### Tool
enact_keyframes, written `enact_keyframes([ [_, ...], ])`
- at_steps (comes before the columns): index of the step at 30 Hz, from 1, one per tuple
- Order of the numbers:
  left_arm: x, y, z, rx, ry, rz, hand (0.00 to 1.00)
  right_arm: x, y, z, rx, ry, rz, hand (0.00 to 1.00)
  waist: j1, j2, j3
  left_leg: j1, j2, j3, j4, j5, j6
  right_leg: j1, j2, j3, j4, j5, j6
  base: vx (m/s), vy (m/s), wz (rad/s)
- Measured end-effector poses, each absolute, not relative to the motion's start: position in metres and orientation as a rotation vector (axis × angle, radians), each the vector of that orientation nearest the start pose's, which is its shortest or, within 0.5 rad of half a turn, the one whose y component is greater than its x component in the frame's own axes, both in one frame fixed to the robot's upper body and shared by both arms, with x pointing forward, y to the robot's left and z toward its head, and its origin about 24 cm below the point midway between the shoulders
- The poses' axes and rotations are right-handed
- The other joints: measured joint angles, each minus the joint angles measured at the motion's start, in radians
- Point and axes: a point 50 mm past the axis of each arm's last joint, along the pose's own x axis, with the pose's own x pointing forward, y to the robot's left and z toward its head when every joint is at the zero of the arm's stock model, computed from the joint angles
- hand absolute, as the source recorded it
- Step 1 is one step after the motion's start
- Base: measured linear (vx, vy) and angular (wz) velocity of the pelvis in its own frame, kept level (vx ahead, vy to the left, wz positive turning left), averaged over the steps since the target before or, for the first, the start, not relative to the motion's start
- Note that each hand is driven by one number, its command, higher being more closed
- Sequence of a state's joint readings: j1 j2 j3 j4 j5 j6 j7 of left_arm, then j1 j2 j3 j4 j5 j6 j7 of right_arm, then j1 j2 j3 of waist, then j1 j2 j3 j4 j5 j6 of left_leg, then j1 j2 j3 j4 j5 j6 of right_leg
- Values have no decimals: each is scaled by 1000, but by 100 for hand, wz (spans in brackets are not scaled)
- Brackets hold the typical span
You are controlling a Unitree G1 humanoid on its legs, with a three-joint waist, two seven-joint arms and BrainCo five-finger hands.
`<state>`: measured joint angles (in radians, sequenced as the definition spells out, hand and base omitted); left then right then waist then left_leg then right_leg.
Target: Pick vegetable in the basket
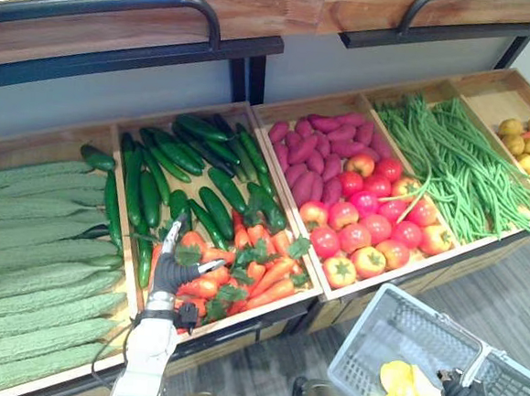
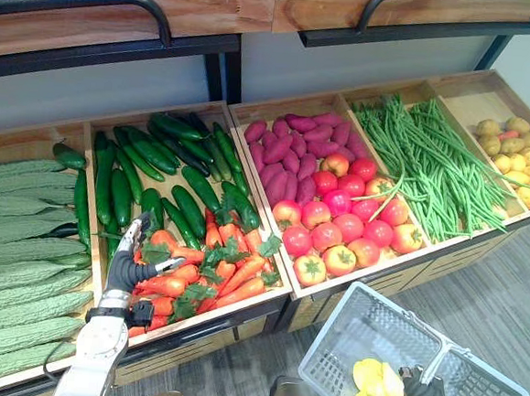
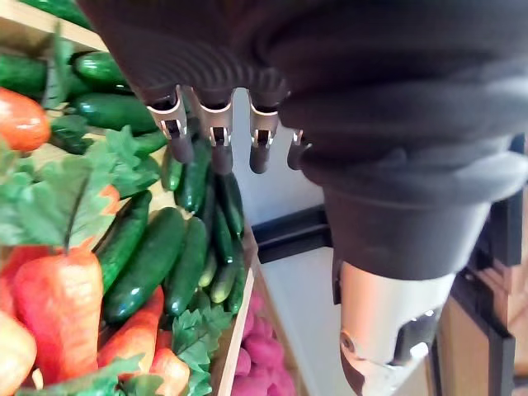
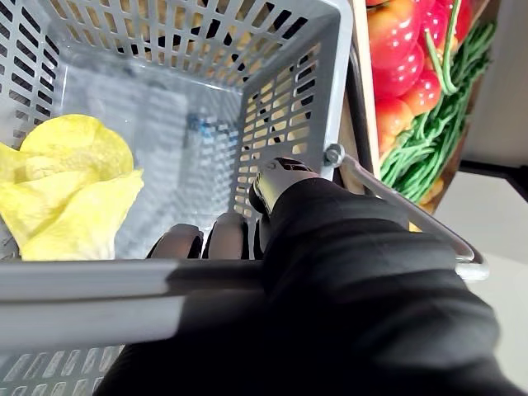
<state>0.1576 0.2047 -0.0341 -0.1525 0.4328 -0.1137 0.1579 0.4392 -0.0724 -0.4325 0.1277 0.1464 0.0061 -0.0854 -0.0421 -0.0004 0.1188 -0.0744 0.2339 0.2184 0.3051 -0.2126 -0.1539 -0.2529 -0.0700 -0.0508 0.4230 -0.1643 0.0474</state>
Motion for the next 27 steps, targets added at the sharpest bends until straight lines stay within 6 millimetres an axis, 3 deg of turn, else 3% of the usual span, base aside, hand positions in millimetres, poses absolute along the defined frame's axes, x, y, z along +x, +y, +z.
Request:
enact_keyframes([
  [7, 225, 191, 51, 882, -140, 28, 0, 102, -293, -41, -38, 467, -634, 100, -2, 1, -1, 1, -9, 10, -33, 19, 6, -15, 0, 10, -14, 16, -4, -1, -4, -4],
  [16, 222, 192, 26, 929, -36, -52, 0, 119, -289, -36, -67, 437, -563, 100, 2, 22, 14, -9, -23, 31, -58, 39, 17, -18, -1, 32, -75, 65, 6, -60, 11, -4],
  [23, 221, 193, 3, 950, 67, -87, 0, 125, -288, -34, -69, 422, -553, 100, 0, 23, 29, -25, -25, 32, -52, 41, 18, -32, -2, 38, -76, 72, 9, -7, 2, -1],
  [27, 238, 185, 0, 965, 72, -97, 0, 132, -284, -30, -68, 395, -530, 100, 0, 11, 64, -45, -29, 33, -48, 42, 20, -54, -1, 43, -72, 73, 12, -18, -8, -1],
])
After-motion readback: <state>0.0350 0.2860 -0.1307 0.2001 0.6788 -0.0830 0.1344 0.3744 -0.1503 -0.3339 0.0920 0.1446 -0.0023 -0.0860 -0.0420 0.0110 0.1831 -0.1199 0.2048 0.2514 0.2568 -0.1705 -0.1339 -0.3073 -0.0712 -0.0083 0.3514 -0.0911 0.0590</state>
